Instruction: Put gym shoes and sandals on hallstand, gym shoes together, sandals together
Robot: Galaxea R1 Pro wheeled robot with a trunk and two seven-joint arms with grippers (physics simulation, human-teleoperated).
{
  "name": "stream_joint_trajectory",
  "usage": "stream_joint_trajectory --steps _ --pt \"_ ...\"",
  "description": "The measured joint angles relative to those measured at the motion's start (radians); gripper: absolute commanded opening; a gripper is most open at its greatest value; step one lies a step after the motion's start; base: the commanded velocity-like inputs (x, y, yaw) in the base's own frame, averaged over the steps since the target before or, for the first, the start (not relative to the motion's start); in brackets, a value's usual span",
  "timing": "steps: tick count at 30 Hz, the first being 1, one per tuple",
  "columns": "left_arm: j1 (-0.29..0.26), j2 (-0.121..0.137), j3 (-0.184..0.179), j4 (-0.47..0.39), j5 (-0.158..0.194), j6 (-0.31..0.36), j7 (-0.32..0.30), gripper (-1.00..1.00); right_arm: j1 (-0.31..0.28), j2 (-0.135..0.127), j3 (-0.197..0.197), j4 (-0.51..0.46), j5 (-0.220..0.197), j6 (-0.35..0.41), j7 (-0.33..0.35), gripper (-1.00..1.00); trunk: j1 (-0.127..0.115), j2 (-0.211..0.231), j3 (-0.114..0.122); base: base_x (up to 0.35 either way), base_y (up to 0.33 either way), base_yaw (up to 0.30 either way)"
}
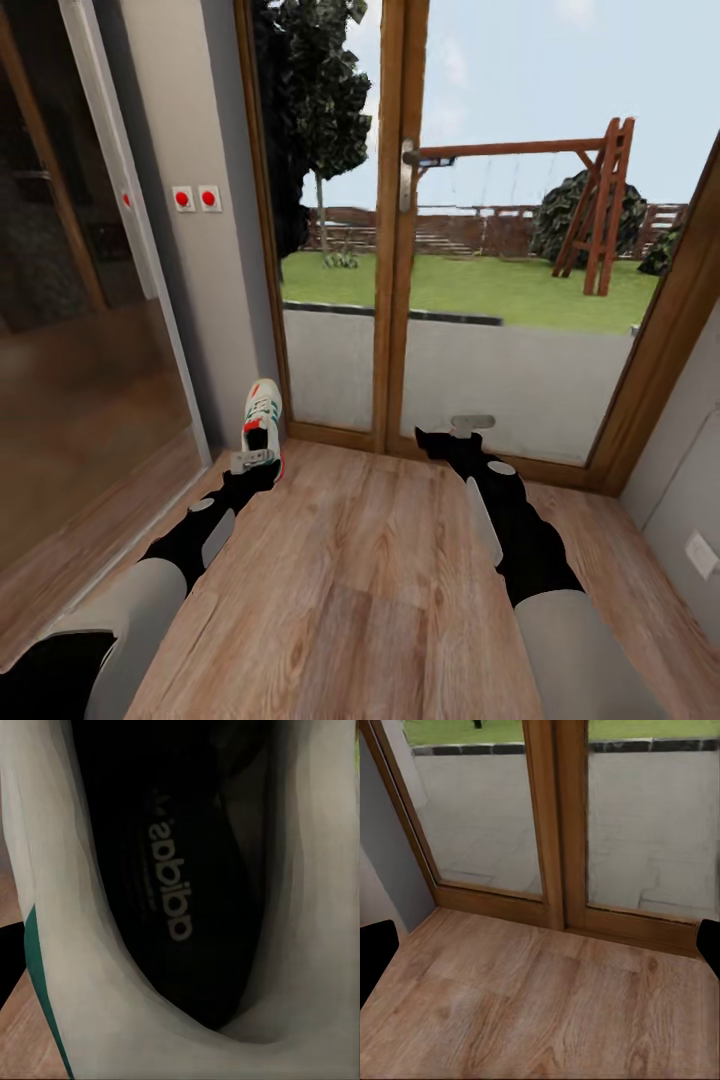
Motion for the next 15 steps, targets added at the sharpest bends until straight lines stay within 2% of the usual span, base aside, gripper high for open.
stream_joint_trajectory --steps 6,15 --pt "0.000 0.000 0.000 0.000 0.000 0.000 0.000 -1.00 0.000 0.000 0.002 0.000 0.000 0.000 0.000 1.00 0.000 0.000 0.000 -0.291 -0.187 0.061" --pt "0.000 0.000 0.000 0.000 0.000 0.001 0.000 -1.00 0.000 0.000 0.001 0.000 0.000 0.000 0.000 1.00 0.000 0.000 0.001 -0.297 -0.184 0.260"
